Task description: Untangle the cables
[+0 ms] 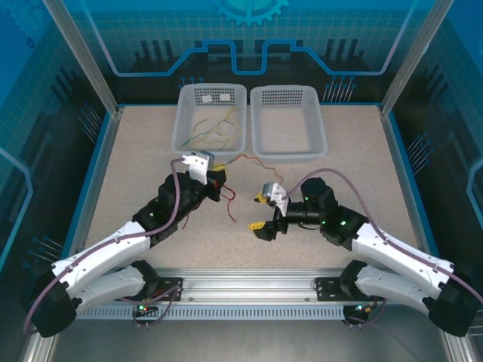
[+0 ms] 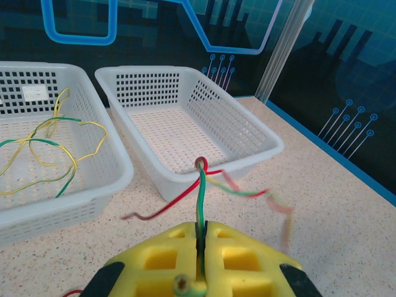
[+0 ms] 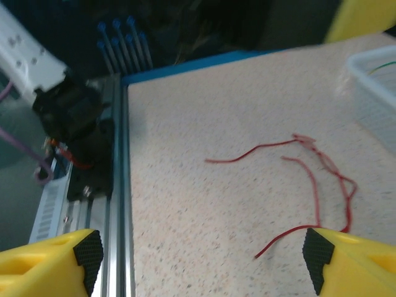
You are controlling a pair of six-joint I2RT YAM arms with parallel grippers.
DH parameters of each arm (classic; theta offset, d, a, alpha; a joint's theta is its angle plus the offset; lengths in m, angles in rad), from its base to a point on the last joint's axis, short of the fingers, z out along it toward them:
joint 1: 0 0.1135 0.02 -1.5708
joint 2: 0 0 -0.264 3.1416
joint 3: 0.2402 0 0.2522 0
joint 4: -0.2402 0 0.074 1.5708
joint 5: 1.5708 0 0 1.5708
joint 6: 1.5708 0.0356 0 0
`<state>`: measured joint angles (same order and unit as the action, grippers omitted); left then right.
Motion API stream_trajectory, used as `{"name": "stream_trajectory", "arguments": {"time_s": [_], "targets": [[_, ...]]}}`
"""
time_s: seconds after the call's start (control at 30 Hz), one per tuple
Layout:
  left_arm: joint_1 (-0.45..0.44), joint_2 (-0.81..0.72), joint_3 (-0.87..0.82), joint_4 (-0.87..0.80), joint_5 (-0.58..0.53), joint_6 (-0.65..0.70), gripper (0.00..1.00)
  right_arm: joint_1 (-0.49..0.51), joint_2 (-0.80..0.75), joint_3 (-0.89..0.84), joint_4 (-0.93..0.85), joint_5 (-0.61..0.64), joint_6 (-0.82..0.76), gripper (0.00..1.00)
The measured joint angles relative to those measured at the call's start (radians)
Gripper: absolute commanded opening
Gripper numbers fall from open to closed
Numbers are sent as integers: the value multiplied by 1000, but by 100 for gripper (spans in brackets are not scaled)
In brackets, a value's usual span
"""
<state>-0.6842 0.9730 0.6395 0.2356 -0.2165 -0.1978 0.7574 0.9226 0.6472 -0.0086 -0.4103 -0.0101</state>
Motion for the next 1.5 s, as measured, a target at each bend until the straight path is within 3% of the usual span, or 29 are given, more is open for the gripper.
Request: {"name": "stream_trajectory", "arguments": {"time_s": [0.17, 0.3, 0.4, 0.6, 0.77, 0.97, 1.1, 1.23, 1.37, 1.5], "targets": [[0, -22, -2, 0, 2, 6, 0, -229, -100, 0, 45, 55, 172, 67], [0, -42, -3, 4, 14, 5, 0, -425, -139, -58, 113, 73, 315, 62], [0, -47, -9, 10, 27, 5, 0, -490, -136, -118, 146, 66, 384, 65], [0, -46, -10, 21, 38, 5, 0, -516, 31, -163, 274, -54, 484, 84], [0, -45, -14, 32, 41, 5, 0, -516, 85, -230, 352, -119, 504, 86], [0, -43, -14, 43, 50, -6, 0, -514, 97, -293, 418, -141, 490, 74], [0, -33, -15, 54, 58, -10, 0, -503, 142, -314, 471, -137, 488, 85], [0, -27, -15, 57, 64, -13, 0, -480, 194, -314, 513, -129, 477, 86], [0, -25, -14, 61, 68, -13, 0, -444, 264, -314, 570, -128, 469, 47], [0, -25, -15, 61, 69, -13, 0, -423, 312, -317, 614, -109, 472, 23]]}}
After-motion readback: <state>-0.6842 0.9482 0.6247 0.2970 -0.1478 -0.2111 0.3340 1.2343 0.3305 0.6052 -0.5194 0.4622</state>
